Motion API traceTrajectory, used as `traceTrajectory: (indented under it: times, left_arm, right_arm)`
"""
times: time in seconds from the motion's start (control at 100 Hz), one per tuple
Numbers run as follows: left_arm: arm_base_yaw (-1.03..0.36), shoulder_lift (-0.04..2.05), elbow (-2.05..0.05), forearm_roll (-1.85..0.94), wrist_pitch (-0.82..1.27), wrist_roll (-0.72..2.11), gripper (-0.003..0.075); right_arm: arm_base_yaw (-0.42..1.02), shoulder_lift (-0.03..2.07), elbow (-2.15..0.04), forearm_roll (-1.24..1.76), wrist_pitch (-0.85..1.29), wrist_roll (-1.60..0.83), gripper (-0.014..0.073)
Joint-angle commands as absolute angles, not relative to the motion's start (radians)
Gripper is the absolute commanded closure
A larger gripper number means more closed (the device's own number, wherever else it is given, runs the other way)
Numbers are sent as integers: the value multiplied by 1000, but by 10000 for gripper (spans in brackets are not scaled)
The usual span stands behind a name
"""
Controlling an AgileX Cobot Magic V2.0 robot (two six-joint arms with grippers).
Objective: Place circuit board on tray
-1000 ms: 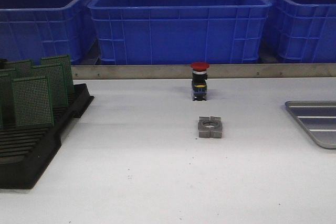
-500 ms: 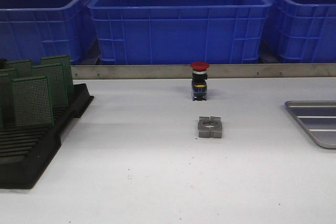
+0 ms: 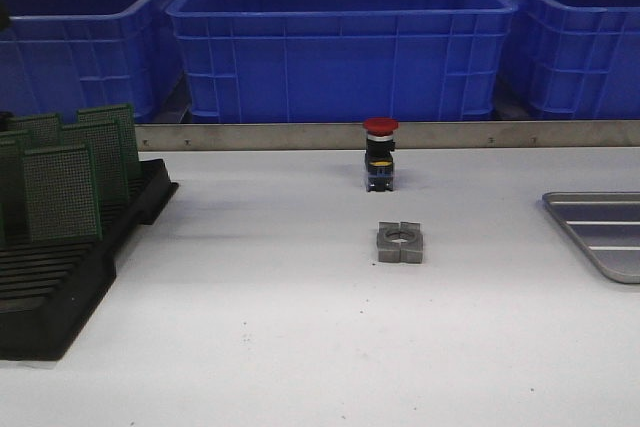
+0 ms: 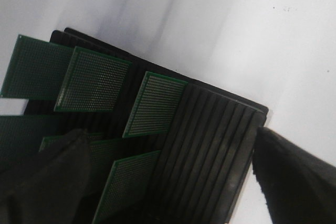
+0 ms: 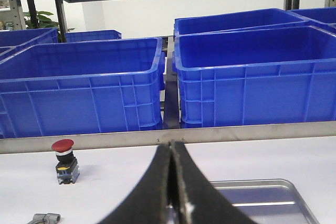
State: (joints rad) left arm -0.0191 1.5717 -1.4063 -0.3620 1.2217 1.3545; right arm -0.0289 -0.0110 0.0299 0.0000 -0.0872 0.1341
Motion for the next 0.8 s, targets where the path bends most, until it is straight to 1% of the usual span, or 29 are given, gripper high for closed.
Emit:
traceTrajectory:
  times: [0.0,0.34,0.79]
  left_arm:
    - [-19,1572,-1443,-409,1264,1464,130]
    - [-19,1683,-1443,-409,1231,1576,130]
    - [-22,1791,-1443,-411,1125,1575,130]
  right_arm:
    - [-26,-28,34,0,-169,130,661]
    - [-26,-28,34,0,-169,130,661]
    - [-26,-28,34,0,-169,130,661]
